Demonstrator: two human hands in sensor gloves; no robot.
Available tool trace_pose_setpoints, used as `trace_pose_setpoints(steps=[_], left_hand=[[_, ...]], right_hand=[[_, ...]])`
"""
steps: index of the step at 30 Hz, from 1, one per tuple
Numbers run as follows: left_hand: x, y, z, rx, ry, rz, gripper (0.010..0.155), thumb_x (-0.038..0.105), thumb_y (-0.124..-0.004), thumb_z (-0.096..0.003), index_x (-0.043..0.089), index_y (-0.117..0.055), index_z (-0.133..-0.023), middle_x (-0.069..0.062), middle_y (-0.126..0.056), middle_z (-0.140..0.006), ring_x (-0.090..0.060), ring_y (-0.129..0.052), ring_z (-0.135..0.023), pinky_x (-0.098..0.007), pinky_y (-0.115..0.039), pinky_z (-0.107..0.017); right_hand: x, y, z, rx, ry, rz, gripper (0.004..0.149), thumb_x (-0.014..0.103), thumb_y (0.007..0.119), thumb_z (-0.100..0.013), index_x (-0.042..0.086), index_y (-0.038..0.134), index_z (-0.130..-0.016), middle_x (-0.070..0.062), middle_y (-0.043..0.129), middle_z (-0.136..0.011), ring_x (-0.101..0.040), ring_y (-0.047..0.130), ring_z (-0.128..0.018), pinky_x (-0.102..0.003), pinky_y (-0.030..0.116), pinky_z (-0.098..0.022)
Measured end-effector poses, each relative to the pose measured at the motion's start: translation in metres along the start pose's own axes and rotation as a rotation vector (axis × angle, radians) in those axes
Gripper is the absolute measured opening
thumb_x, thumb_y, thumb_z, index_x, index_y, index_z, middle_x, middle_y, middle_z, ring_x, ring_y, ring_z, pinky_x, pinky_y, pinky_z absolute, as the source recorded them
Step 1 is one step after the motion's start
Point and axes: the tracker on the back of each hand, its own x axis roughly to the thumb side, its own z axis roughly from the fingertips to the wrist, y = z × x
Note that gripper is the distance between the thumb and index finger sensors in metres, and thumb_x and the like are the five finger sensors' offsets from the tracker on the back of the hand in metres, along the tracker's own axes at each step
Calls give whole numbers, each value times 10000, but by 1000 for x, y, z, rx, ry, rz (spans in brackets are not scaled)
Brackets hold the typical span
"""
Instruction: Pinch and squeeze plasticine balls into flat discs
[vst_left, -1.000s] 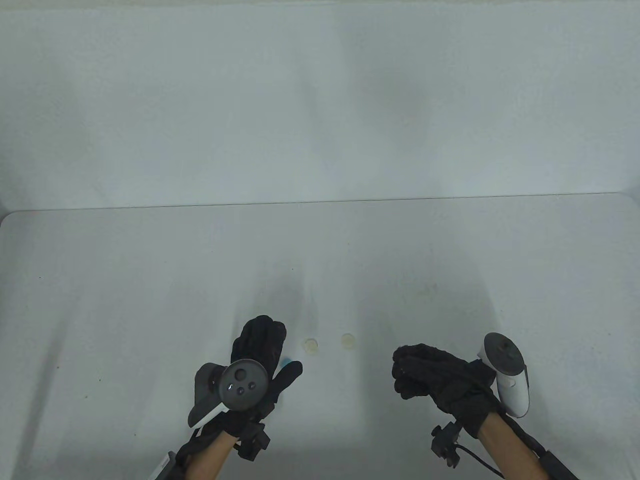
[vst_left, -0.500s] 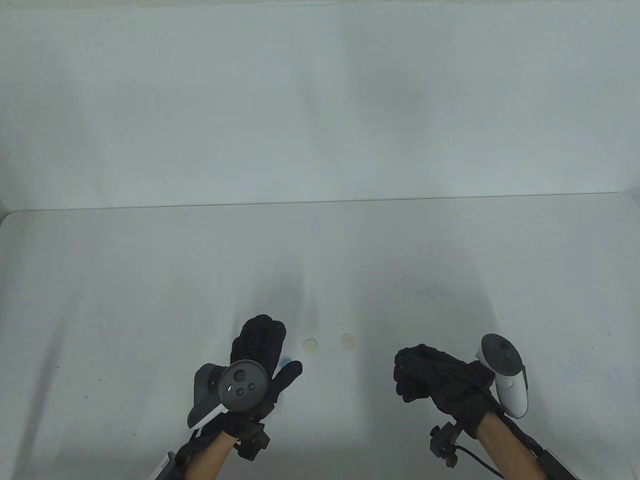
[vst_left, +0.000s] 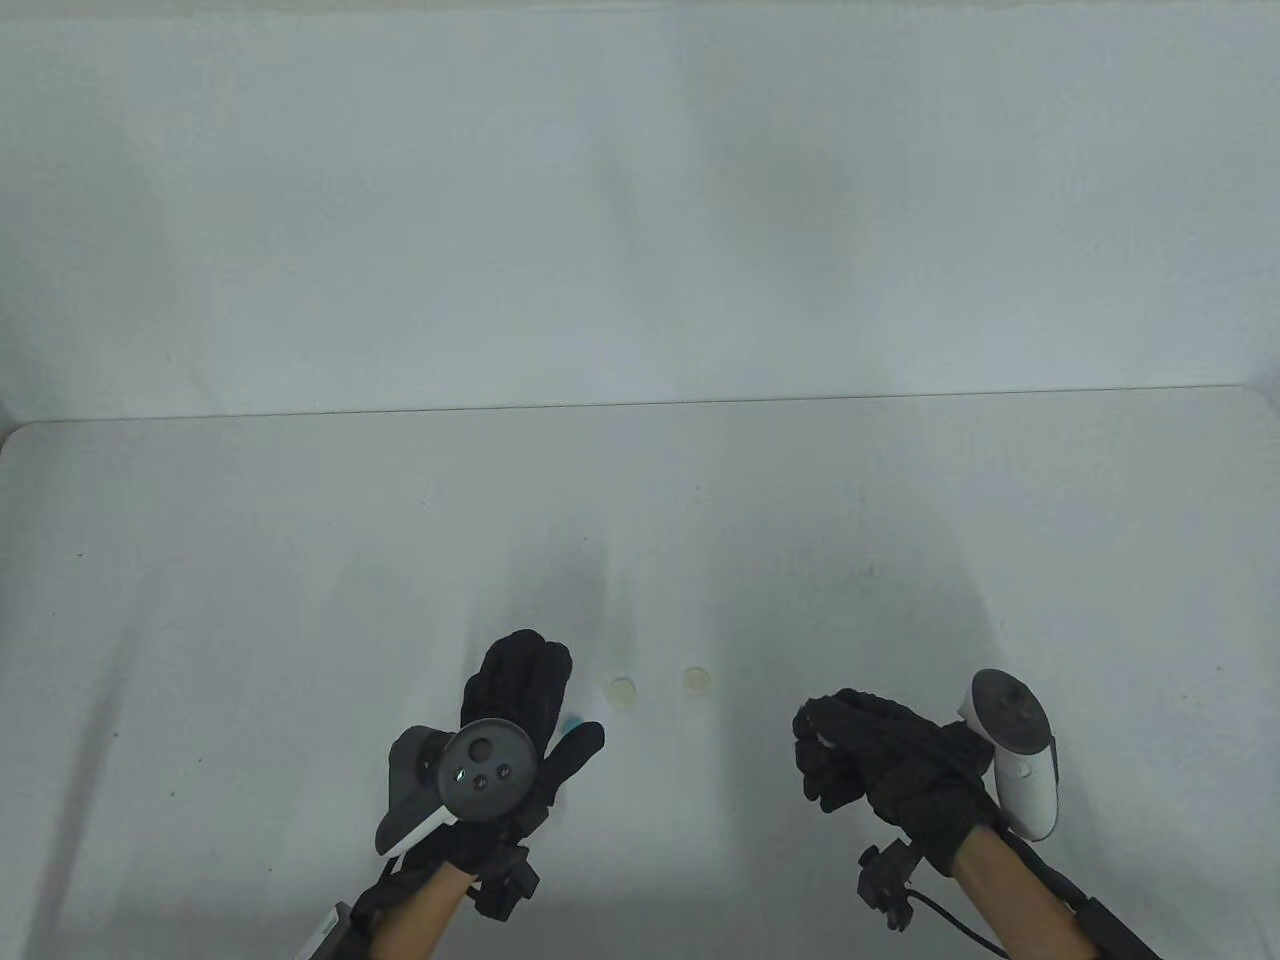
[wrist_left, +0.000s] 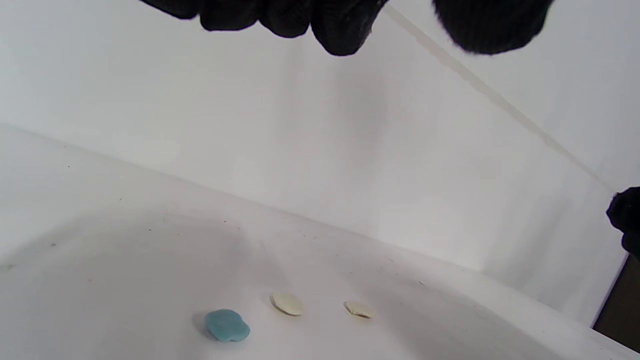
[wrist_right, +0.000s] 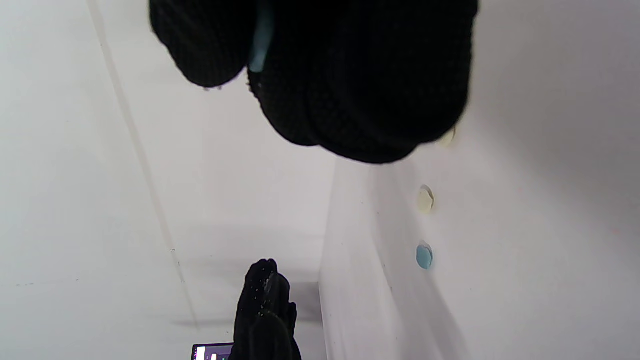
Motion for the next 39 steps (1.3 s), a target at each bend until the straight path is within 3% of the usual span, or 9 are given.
trace_pose_setpoints(steps=[6,8,10,16,22,26,31,34,39], left_hand=[[0,0,0,0,-2,0,796,505,-632,-539,31,-428,-1144,-297,-329,-1158,-564,-375,-1063,-640,-415,-732],[0,0,0,2,-3,0,797,505,-631,-539,30,-428,-1144,-296,-329,-1159,-563,-377,-1063,-640,-416,-732],[0,-1,0,0,-2,1,796,505,-632,-539,32,-426,-1145,-297,-329,-1159,-563,-376,-1063,-641,-415,-732],[-1,-2,-1,-7,-1,0,795,505,-633,-538,32,-428,-1145,-296,-331,-1158,-562,-378,-1063,-641,-417,-731],[-1,-3,-1,-14,-1,-2,796,504,-633,-539,30,-428,-1144,-297,-330,-1158,-564,-377,-1063,-642,-416,-732],[-1,-3,-1,-10,-3,-2,795,504,-634,-538,34,-428,-1144,-297,-332,-1158,-561,-379,-1063,-640,-417,-732],[0,-4,-1,-13,-6,-4,796,504,-633,-539,31,-428,-1144,-295,-331,-1159,-562,-379,-1063,-640,-416,-733],[-1,-4,-1,-15,-4,-1,794,505,-633,-538,34,-428,-1144,-295,-330,-1159,-561,-377,-1063,-640,-416,-732],[-1,-5,-1,-16,-3,-1,795,505,-633,-539,32,-429,-1144,-296,-329,-1159,-562,-379,-1063,-641,-416,-732]], right_hand=[[0,-2,2,-38,-8,20,384,446,745,-562,159,853,-793,-44,995,-639,-192,1052,-468,-224,961,-297],[-3,-3,0,38,-7,-46,637,569,668,-570,72,756,-960,-151,921,-845,-321,1004,-647,-296,941,-369],[-4,-2,-1,59,-9,-70,707,619,634,-568,51,735,-977,-178,909,-853,-338,1000,-654,-310,937,-379],[-2,-1,-2,94,-24,-100,436,436,690,-601,102,799,-859,-113,995,-678,-245,1063,-497,-248,960,-316],[1,2,-2,110,-48,-83,406,373,713,-589,72,804,-846,-84,1016,-608,-191,1079,-435,-218,974,-279],[5,1,0,45,-61,-46,396,349,717,-584,60,806,-841,-75,1025,-569,-175,1086,-393,-207,980,-244],[3,-2,1,-25,-55,-11,415,374,689,-596,77,785,-869,-65,1009,-634,-188,1079,-457,-220,979,-297],[0,-1,-1,73,-49,-90,626,528,635,-594,34,688,-976,-190,909,-825,-326,1001,-623,-298,940,-400],[3,-2,-1,50,-48,-9,480,399,733,-581,77,723,-936,-136,943,-778,-265,1030,-579,-257,957,-369]])
